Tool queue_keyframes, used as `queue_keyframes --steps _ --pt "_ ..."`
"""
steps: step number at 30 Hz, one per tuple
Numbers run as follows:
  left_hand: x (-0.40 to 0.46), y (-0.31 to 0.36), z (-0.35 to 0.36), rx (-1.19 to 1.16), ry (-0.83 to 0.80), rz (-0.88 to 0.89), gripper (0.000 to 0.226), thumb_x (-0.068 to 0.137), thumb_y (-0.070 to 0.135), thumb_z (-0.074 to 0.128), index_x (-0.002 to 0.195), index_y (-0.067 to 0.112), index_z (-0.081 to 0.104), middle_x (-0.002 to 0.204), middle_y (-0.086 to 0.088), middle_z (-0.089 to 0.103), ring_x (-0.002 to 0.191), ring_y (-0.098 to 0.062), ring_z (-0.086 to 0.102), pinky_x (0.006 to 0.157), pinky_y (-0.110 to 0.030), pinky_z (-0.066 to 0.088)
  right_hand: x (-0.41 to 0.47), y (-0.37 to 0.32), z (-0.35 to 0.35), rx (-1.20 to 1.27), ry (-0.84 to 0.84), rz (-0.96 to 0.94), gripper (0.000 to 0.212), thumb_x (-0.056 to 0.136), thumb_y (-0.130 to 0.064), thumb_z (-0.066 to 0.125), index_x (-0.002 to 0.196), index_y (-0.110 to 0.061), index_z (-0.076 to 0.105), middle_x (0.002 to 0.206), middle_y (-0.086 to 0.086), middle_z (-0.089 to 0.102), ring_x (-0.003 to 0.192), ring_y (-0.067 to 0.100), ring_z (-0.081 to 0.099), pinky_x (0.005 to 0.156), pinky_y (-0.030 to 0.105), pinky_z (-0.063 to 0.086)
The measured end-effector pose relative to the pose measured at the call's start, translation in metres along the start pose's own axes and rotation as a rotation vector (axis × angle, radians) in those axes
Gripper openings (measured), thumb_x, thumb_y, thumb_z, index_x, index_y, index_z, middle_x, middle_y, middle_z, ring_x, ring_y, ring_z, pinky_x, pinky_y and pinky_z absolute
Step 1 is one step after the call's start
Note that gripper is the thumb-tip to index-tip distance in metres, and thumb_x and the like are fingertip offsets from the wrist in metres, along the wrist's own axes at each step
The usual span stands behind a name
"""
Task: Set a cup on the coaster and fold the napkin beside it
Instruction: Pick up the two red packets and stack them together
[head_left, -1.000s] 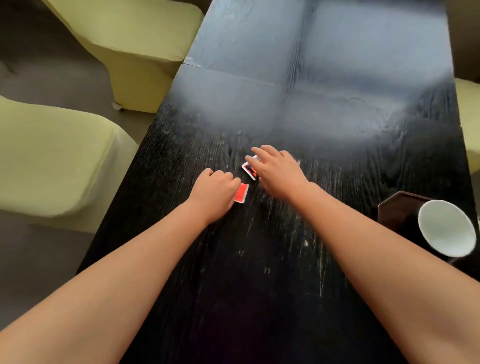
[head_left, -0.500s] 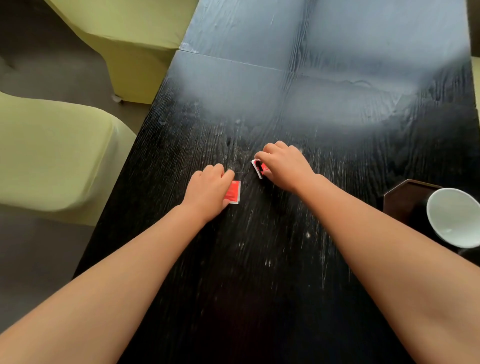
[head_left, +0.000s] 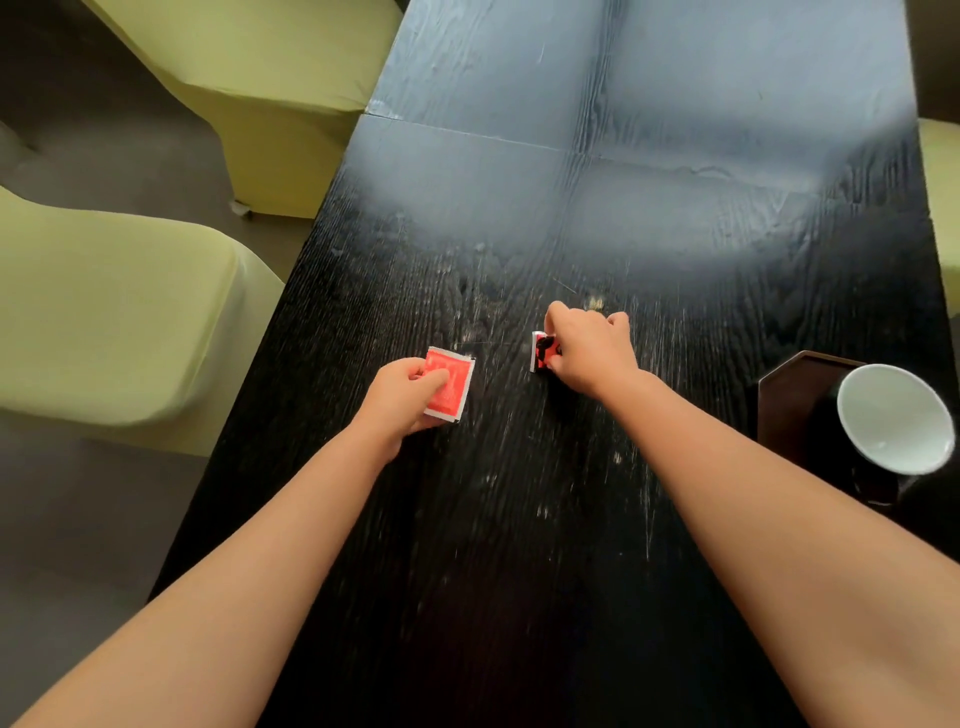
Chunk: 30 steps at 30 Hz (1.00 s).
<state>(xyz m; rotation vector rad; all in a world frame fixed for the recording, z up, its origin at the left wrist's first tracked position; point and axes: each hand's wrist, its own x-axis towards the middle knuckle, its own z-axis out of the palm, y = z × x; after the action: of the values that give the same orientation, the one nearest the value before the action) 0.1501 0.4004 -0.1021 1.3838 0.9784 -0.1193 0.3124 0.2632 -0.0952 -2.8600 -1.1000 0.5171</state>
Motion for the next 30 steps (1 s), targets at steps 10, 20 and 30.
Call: queue_keyframes --steps 10,20,30 --pt "-0.071 0.013 0.000 -0.481 -0.081 -0.147 0.015 0.090 0.002 0.044 0.097 0.011 0.053 0.082 -0.009 0.066 0.076 -0.019 0.067 0.076 -0.044 0.054 -0.085 -0.031 -0.043 1.018 0.029 0.386 0.020 0.077 -0.003 0.062 0.093 -0.016 0.060 0.085 -0.001 0.061 0.081 0.013 0.059 0.066 0.024 0.046" --pt "-0.140 0.052 -0.001 -0.774 -0.136 -0.141 0.019 0.086 0.022 0.028 0.080 0.015 0.044 0.058 0.003 0.033 0.052 -0.012 0.026 0.053 -0.028 0.018 -0.167 -0.065 -0.089 1.553 0.125 0.419 0.019 0.081 -0.004 0.064 0.089 -0.021 0.060 0.080 -0.004 0.069 0.064 0.000 0.066 0.052 0.016 0.050" --pt "-0.183 0.073 0.008 -0.339 -0.253 0.102 0.017 0.091 0.005 0.050 0.092 0.017 0.061 0.088 0.000 0.066 0.081 -0.013 0.060 0.068 -0.027 0.044 -0.189 -0.076 -0.131 1.573 0.233 0.296 0.018 0.081 -0.005 0.066 0.091 -0.019 0.061 0.085 0.000 0.069 0.076 0.012 0.066 0.064 0.025 0.052"
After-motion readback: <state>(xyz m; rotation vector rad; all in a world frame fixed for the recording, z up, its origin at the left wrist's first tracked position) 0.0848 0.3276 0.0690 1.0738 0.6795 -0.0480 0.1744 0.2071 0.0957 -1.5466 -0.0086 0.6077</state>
